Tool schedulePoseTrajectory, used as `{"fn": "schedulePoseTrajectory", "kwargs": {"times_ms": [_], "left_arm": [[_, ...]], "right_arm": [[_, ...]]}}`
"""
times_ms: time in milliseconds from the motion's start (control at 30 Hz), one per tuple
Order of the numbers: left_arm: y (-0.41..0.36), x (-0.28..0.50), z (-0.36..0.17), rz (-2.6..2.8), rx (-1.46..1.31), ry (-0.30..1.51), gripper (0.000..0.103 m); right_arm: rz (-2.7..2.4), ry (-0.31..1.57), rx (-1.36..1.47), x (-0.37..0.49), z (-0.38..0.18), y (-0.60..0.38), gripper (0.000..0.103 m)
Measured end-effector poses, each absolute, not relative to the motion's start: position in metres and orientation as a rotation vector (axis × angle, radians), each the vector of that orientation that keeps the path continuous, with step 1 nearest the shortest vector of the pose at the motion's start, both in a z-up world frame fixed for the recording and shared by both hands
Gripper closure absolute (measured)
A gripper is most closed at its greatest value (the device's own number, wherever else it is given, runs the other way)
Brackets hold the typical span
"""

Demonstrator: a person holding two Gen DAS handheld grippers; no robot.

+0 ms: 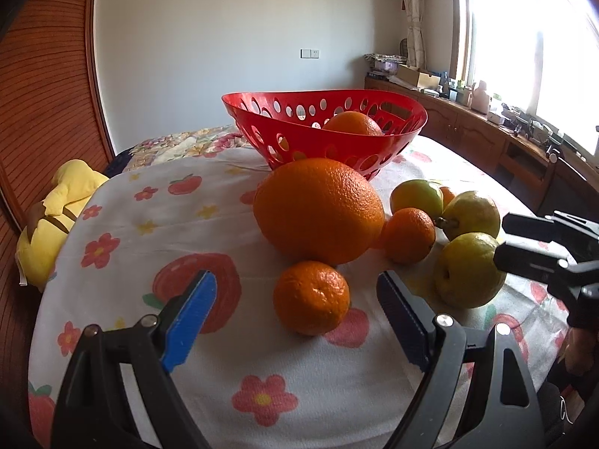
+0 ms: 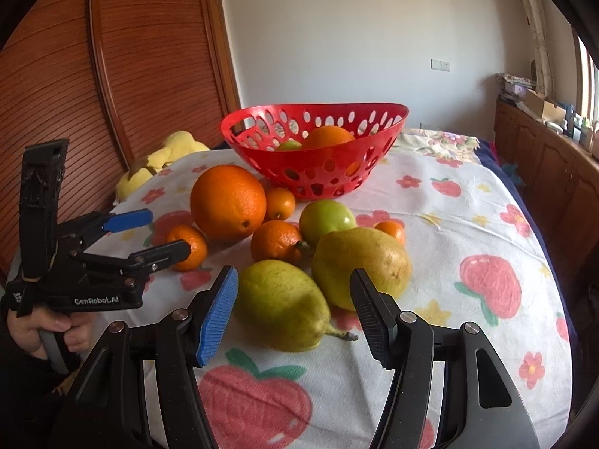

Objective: Organize fruits
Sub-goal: 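Grasp a small mandarin with the left tool while the right tool grasps a yellow-green pear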

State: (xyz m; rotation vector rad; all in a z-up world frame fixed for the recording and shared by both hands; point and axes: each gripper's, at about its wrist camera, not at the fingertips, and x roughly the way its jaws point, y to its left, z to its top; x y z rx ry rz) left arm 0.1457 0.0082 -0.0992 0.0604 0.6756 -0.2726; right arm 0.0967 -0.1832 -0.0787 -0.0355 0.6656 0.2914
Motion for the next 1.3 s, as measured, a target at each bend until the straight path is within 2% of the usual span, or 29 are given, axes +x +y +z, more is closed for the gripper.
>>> {"fn": "schedulePoseTrajectory", "kwargs": {"times_ms": [500, 800, 900, 1000, 1067, 1167, 1300], "left_arm": [[0.010, 0.147, -0.102, -0.282, 0.046, 0.689, 0.015], [0.007, 0.148, -0.104, -0.294, 0.052, 0.706, 0.015], [0.006, 0.149, -0.105, -0.317, 0.057, 0.714, 0.020], [0.003, 0.150, -0.106, -0.319, 0.066, 0.726, 0.029], [0.002, 0.151, -0.108, -0.321, 0.072, 0.742, 0.042], [0.001, 0.152, -0.111, -0.323, 0.071, 0.757, 0.047], [0.000, 0.155, -0.114, -0.315, 0.068, 0.778, 0.047]], "right_arm": [[0.265, 0.730, -0.091, 0.098, -0.108, -0.169, 0.035], [0.268, 0.726, -0.107, 0.100, -0.111, -0.168, 0.036], [0.270, 0.724, -0.106, 0.100, -0.112, -0.169, 0.036], [0.269, 0.724, -0.106, 0.100, -0.112, -0.169, 0.036], [0.269, 0.724, -0.107, 0.100, -0.112, -0.169, 0.036], [0.271, 0.725, -0.106, 0.100, -0.112, -0.169, 0.036], [0.271, 0.724, -0.106, 0.100, -0.112, -0.169, 0.036]]}}
